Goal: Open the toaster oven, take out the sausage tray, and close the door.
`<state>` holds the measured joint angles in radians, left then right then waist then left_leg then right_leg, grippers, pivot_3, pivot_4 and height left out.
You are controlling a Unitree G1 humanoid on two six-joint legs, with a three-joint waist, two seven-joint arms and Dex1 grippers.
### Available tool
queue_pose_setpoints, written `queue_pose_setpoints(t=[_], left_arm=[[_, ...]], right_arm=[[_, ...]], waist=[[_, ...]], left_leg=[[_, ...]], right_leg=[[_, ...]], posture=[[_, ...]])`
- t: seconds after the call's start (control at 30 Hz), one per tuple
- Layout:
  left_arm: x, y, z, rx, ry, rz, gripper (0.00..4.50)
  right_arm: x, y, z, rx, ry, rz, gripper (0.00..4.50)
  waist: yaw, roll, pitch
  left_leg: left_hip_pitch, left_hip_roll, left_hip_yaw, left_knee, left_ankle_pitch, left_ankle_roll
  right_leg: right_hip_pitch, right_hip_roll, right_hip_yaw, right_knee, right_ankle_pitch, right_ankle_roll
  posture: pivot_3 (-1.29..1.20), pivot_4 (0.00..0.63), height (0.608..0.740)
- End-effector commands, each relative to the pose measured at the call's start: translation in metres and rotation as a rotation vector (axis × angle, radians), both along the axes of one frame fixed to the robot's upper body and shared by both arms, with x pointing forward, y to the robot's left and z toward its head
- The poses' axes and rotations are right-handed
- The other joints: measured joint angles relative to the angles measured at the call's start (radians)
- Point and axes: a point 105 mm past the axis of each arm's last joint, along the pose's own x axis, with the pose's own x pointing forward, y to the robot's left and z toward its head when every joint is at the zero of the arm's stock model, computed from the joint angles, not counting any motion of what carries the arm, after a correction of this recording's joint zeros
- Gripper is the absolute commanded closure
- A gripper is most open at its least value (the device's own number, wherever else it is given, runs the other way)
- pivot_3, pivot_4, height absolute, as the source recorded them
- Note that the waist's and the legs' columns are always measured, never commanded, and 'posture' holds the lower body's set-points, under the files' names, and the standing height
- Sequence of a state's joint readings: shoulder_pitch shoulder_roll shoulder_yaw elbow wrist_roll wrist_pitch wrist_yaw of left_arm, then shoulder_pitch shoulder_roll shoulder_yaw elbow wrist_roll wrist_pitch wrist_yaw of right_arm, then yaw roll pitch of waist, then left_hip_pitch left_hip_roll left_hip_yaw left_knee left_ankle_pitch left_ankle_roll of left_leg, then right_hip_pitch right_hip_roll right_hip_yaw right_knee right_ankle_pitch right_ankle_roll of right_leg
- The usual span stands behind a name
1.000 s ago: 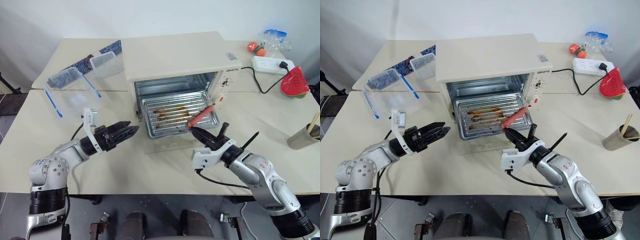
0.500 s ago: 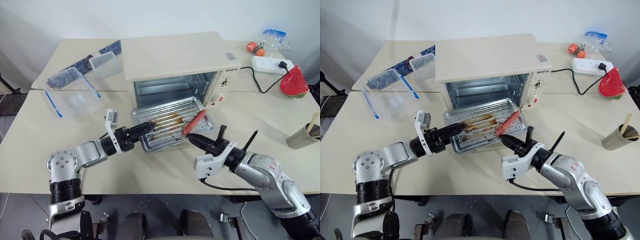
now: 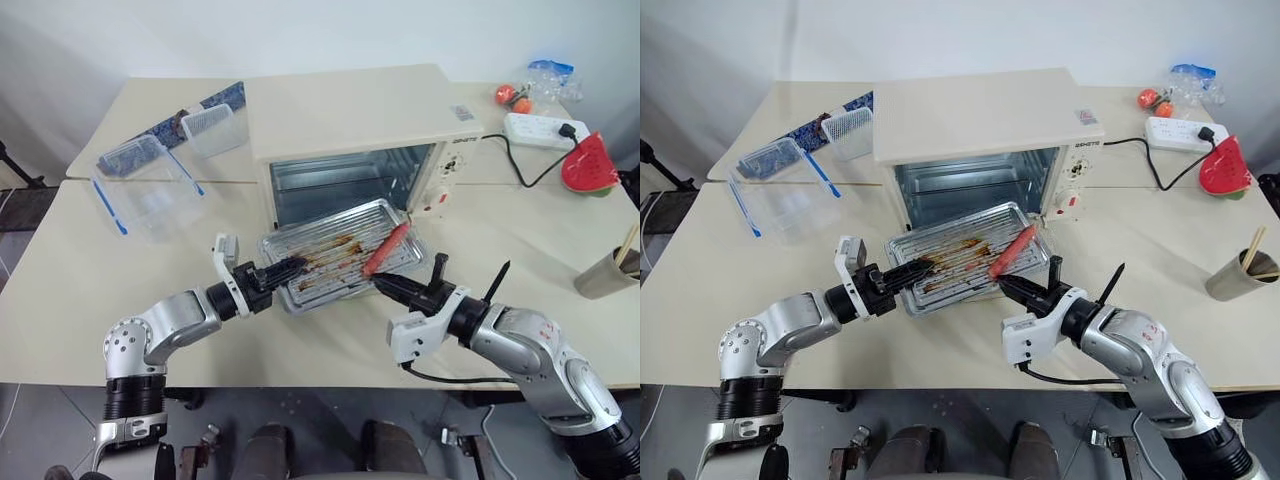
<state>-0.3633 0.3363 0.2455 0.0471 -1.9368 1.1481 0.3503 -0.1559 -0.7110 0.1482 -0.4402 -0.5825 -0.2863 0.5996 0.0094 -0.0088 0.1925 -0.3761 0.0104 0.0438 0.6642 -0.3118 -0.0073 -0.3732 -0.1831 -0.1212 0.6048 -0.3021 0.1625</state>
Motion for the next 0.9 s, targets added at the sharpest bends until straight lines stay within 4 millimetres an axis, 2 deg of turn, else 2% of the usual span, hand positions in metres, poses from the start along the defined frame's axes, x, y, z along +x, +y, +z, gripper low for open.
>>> queue_pose_setpoints(t=[0.03,0.13,0.23,0.4,0.53,0.7,0.9], left_arm=[[-0.006,-0.003,0.009,-0.07,-0.034,-0.026,4.44],[-0.008,-0.002,0.01,-0.087,-0.039,-0.035,4.44],[-0.012,0.002,0.01,-0.098,-0.052,-0.051,4.5],[-0.017,0.019,0.014,-0.121,-0.091,-0.053,4.5],[-0.027,0.04,0.012,-0.106,-0.106,-0.045,4.5],[-0.046,0.072,0.006,-0.077,-0.104,0.002,4.5],[-0.061,0.099,0.003,-0.063,-0.109,0.103,4.5]], right_arm=[[-0.007,0.004,0.015,0.03,-0.015,0.045,4.5],[-0.008,0.003,0.016,0.074,0.058,0.037,4.5],[-0.008,0.003,0.024,0.105,0.072,0.043,3.75],[-0.011,-0.001,0.027,0.105,0.06,0.063,2.07],[-0.016,-0.004,0.024,0.107,0.068,0.107,0.68],[-0.018,-0.017,0.026,0.148,0.05,0.143,0.68],[-0.003,-0.055,0.02,0.196,0.056,0.056,0.68]], waist=[[0.004,0.0,0.0],[0.01,0.0,0.0],[0.012,0.0,0.0],[0.014,0.0,0.0],[0.011,0.0,0.0],[0.009,0.0,0.0],[0.014,0.0,0.0]], left_leg=[[0.0,0.0,0.0,0.0,0.0,0.0],[0.0,0.0,0.0,0.0,0.0,0.0],[0.0,0.0,0.001,0.0,0.0,0.0],[0.0,0.0,0.002,0.0,0.0,0.0],[0.0,0.001,0.002,-0.001,0.0,0.0],[0.001,0.001,0.003,-0.001,0.0,0.0],[0.001,0.001,0.003,-0.001,-0.001,0.001]], right_leg=[[0.0,0.0,0.0,0.0,0.0,0.0],[0.0,0.0,0.0,-0.001,0.0,0.0],[0.0,0.0,0.001,-0.001,0.0,0.0],[0.0,0.001,0.001,-0.002,0.0,0.0],[0.0,0.001,0.002,-0.002,0.0,-0.001],[-0.001,0.001,0.003,-0.002,0.0,-0.001],[0.0,0.001,0.004,-0.004,-0.001,-0.002]], posture=[[0.0,0.15,0.74],[0.0,0.15,0.74],[0.0,0.15,0.74],[0.0,0.15,0.74],[0.0,0.15,0.74],[0.0,0.15,0.74],[0.0,0.15,0.74]])
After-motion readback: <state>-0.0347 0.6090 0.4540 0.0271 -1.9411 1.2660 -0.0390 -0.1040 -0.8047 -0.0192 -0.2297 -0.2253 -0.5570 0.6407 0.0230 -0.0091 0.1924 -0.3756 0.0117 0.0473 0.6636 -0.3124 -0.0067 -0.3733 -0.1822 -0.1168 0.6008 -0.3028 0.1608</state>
